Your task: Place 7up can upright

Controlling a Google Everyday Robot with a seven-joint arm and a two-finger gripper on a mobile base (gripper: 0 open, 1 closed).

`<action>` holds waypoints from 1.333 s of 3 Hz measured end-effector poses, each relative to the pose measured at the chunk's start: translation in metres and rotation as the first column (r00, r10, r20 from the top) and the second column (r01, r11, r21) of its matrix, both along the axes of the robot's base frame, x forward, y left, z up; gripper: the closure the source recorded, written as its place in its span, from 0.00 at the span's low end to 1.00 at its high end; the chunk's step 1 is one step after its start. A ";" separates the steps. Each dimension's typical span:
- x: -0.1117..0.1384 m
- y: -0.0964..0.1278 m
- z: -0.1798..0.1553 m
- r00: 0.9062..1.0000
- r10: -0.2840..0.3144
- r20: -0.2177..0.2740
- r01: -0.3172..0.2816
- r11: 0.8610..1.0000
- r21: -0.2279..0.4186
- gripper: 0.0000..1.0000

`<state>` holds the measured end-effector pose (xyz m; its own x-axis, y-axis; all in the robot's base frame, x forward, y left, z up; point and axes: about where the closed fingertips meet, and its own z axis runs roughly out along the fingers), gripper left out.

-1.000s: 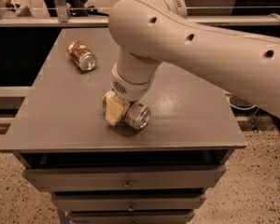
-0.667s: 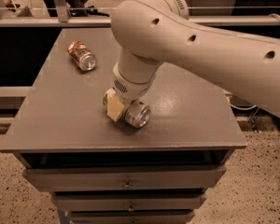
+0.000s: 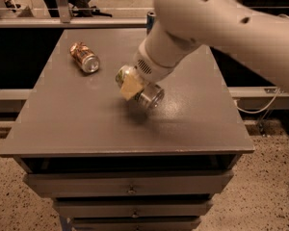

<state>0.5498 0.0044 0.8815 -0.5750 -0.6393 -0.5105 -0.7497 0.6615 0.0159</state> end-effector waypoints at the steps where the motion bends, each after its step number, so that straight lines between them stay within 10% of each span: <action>1: 0.036 -0.023 0.044 0.993 -0.025 0.116 -0.002 0.974 0.227 1.00; 2: 0.055 -0.038 0.088 0.975 -0.033 0.220 -0.078 0.877 0.474 1.00; 3: 0.042 -0.044 0.115 0.962 -0.020 0.272 -0.140 0.821 0.554 1.00; 4: 0.041 -0.043 0.115 0.962 -0.018 0.272 -0.141 0.822 0.552 1.00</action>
Offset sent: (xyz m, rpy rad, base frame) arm 0.0314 -0.1016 0.1627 0.6964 -0.6523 0.4268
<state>0.5910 -0.0384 0.9964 -0.3439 -0.2246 -0.9118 -0.8183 0.5479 0.1737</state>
